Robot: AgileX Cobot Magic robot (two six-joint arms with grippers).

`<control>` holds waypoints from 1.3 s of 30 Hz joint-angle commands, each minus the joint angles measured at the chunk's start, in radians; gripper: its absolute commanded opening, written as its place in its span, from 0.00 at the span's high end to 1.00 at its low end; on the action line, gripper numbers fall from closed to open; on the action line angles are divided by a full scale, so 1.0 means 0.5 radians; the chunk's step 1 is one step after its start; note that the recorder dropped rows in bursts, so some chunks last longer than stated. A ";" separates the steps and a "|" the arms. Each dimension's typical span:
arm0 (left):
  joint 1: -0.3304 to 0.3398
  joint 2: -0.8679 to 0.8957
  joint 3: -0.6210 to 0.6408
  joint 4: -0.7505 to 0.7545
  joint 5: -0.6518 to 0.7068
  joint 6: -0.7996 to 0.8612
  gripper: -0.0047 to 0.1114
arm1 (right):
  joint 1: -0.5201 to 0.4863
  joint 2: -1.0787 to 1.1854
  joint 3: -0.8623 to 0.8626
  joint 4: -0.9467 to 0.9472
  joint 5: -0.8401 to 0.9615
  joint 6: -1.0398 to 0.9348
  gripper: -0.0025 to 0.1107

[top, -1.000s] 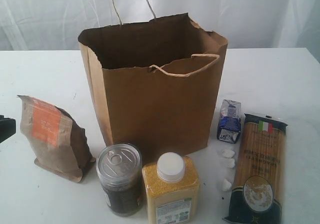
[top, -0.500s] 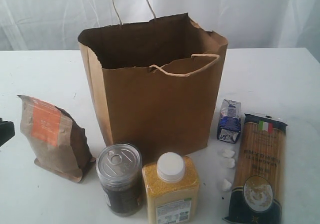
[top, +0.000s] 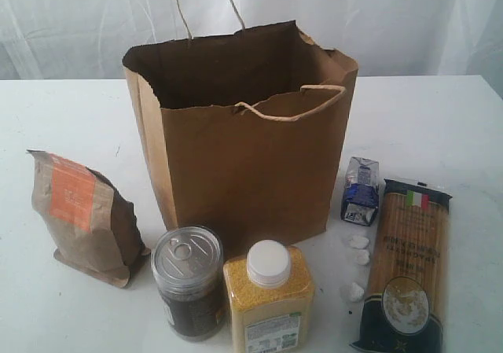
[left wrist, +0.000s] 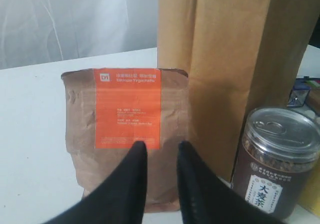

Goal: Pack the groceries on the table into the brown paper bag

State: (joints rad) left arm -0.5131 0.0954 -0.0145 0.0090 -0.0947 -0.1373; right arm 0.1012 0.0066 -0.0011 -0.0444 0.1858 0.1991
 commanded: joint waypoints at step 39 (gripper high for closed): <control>0.004 -0.191 0.029 -0.018 0.443 0.128 0.72 | -0.004 -0.013 0.002 -0.009 -0.017 0.000 0.98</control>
State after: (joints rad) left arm -0.5131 0.0042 -0.0038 0.0000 0.1205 -0.0666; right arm 0.1012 0.0066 -0.0011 -0.0444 0.1858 0.1991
